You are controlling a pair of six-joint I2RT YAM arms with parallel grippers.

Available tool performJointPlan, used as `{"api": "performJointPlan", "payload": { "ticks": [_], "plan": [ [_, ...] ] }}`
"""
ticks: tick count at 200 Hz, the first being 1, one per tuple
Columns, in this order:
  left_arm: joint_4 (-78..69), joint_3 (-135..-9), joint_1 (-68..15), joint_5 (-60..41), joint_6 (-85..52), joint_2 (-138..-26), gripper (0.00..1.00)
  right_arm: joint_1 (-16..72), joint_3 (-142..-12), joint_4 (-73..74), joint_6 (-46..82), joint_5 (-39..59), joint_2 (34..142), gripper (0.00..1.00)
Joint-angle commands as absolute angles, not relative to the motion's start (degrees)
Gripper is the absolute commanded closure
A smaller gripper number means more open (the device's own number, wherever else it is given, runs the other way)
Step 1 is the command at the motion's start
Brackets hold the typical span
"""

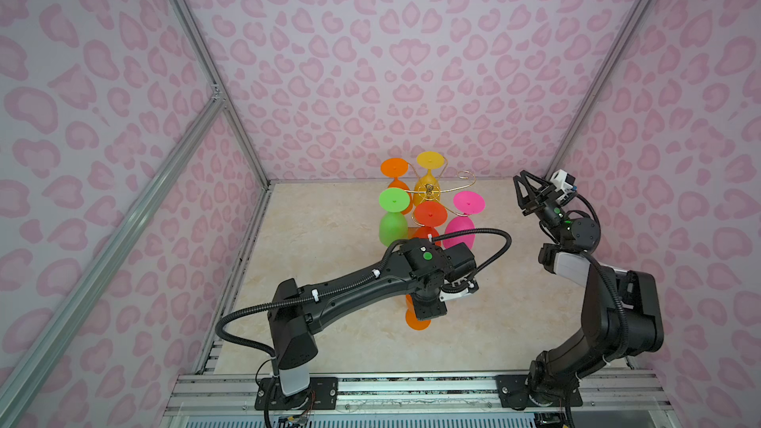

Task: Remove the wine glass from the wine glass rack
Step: 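Set the orange glass upright on the table and open the left gripper, then raise the left gripper away from the orange glass toward the rack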

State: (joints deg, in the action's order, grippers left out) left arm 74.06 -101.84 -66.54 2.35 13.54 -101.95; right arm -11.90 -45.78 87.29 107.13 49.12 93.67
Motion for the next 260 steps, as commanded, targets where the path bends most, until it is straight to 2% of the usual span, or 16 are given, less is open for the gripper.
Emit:
{"api": "performJointPlan", "payload": {
  "ticks": [1, 71, 106, 122, 173, 214, 260],
  "plan": [
    [74.8, -103.5, -66.5, 3.1, 13.5, -98.3, 0.52, -11.9, -45.9, 89.3, 106.4, 50.0, 93.9, 0.63],
    [67.6, -103.2, -66.5, 2.8, 16.4, -84.6, 0.51, -11.9, -46.0, 89.3, 106.6, 50.0, 93.6, 0.63],
    [53.9, -96.6, -65.6, 13.3, 15.8, -75.1, 0.45, -11.2, -46.5, 89.3, 106.3, 51.0, 92.6, 0.62],
    [48.2, -93.9, -62.2, 12.8, 14.7, -71.2, 0.43, -10.2, -47.1, 89.3, 106.3, 51.8, 92.2, 0.61],
    [31.8, -83.3, -44.0, 5.1, 8.5, -61.5, 0.40, -7.1, -47.5, 86.0, 103.4, 54.4, 89.7, 0.60],
    [22.9, -77.5, -31.4, -2.5, 3.0, -59.0, 0.40, -6.7, -46.9, 66.5, 89.9, 55.7, 82.6, 0.60],
    [11.9, -70.6, -18.7, -11.3, -6.5, -60.1, 0.39, -4.4, -53.1, 20.7, 59.3, 52.9, 72.4, 0.57]
  ]
}}
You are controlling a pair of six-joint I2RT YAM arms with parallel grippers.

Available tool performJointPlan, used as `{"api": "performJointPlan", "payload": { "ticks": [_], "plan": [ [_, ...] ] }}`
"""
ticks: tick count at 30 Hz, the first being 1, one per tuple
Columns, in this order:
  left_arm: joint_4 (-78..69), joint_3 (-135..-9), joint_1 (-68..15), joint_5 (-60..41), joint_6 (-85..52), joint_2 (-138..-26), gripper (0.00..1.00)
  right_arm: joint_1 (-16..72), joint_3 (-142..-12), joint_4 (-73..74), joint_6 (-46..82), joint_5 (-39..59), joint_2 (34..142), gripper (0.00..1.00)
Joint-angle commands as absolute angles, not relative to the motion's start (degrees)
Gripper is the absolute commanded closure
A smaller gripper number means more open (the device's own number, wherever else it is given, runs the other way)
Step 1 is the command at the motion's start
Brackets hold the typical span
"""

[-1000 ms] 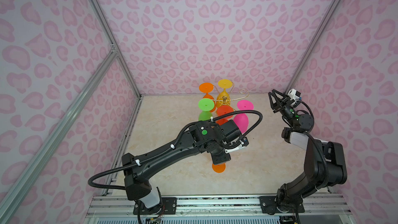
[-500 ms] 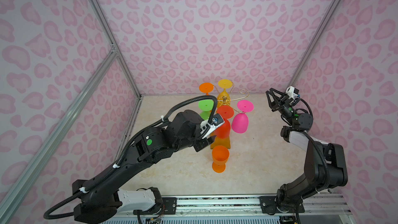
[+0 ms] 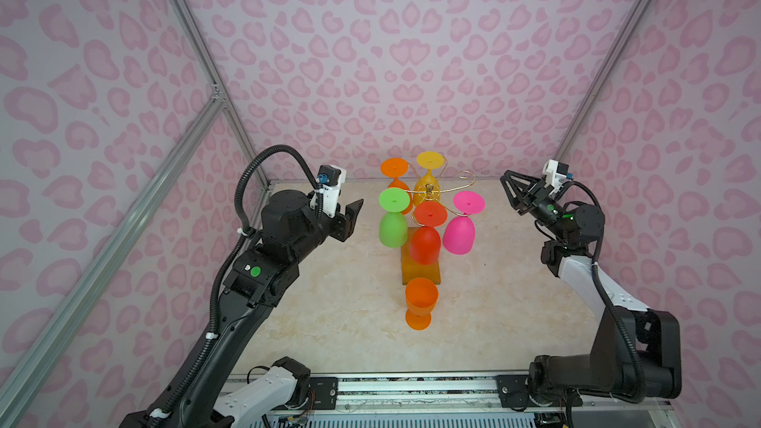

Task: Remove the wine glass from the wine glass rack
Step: 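Raise the left gripper away from the orange glass toward the rack, then reach the right gripper to the magenta glass's foot on the rack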

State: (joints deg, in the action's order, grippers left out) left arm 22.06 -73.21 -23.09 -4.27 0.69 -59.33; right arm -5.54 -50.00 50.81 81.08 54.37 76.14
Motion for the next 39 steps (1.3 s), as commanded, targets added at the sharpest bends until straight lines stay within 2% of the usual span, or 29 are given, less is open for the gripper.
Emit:
{"api": "performJointPlan", "payload": {
  "ticks": [1, 3, 12, 39],
  "plan": [
    [11.7, -70.6, -18.5, -11.5, -6.7, -60.2, 0.39, -4.4, -53.2, 20.0, 58.8, 52.8, 72.2, 0.57],
    [8.6, -68.9, -15.9, -14.7, -9.3, -61.0, 0.39, -4.0, -54.3, 14.3, 55.0, 52.2, 70.7, 0.57],
    [-3.0, -63.2, -8.1, -21.9, -19.3, -64.5, 0.39, -0.7, -53.4, 7.3, 51.3, 51.2, 67.2, 0.57],
    [-13.8, -55.1, -6.2, -25.9, -23.7, -69.0, 0.39, 4.8, -52.9, 10.5, 56.1, 44.2, 62.1, 0.60]
  ]
}}
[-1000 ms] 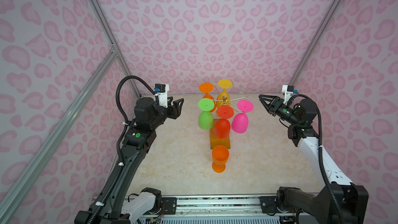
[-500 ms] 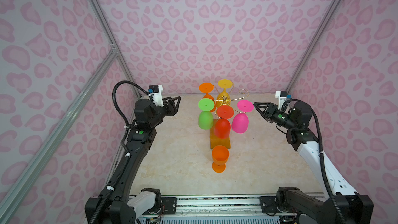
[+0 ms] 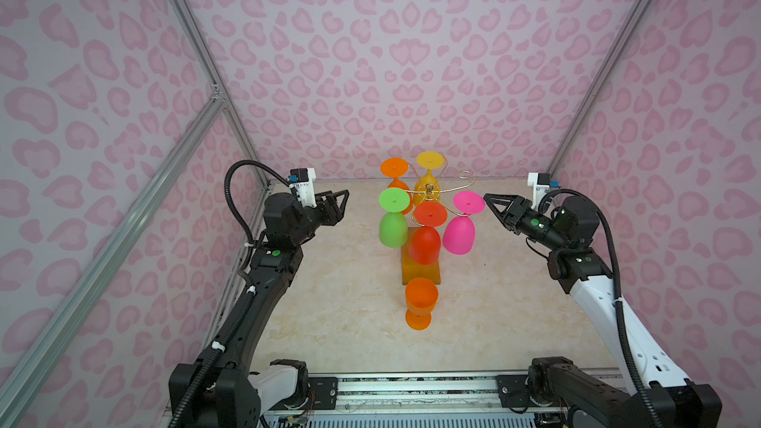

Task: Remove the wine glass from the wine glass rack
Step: 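Reach the right gripper to the magenta glass's foot on the rack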

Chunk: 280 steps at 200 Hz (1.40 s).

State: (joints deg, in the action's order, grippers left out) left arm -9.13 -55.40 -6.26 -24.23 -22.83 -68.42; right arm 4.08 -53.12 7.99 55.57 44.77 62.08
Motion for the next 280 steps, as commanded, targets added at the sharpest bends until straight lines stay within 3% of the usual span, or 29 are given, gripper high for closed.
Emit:
{"api": "performJointPlan", "payload": {
  "ticks": [1, 146, 280],
  "plan": [
    [-14.0, -55.2, -6.2, -26.2, -23.9, -69.3, 0.39, 5.2, -52.7, 10.7, 56.2, 43.8, 62.1, 0.60],
    [-14.8, -55.4, -6.2, -30.0, -24.5, -69.8, 0.39, 8.4, -53.1, 13.4, 57.8, 43.1, 63.5, 0.65],
    [-14.9, -55.6, -6.2, -30.8, -24.6, -71.1, 0.39, 8.6, -53.2, 16.4, 62.0, 44.2, 64.4, 1.00]
  ]
}}
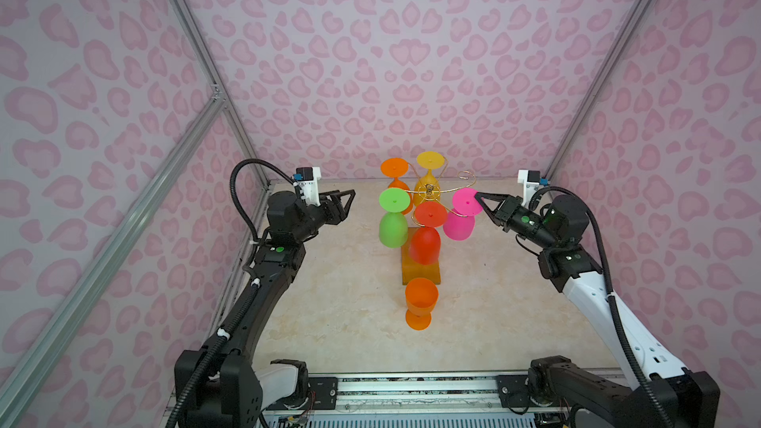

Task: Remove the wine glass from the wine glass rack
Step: 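Reach the right gripper to the magenta glass's foot on the rack, then close the right gripper on the magenta glass's foot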

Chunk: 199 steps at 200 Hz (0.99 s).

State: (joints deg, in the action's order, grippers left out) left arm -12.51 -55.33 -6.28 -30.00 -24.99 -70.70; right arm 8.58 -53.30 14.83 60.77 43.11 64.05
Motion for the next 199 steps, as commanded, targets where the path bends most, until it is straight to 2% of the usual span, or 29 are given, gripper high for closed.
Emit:
{"api": "performJointPlan", "payload": {
  "ticks": [1, 88, 199],
  "plan": [
    [-14.9, -55.6, -6.2, -30.8, -24.5, -71.1, 0.39, 8.6, -53.2, 16.5, 62.0, 44.2, 64.4, 1.00],
    [-14.9, -55.2, -6.2, -31.4, -24.4, -71.5, 0.39, 8.2, -53.0, 21.0, 68.3, 46.5, 64.0, 1.00],
    [-14.9, -55.4, -6.2, -31.6, -24.3, -71.4, 0.39, 8.3, -53.8, 9.2, 63.6, 48.2, 58.3, 1.00]
  ]
}}
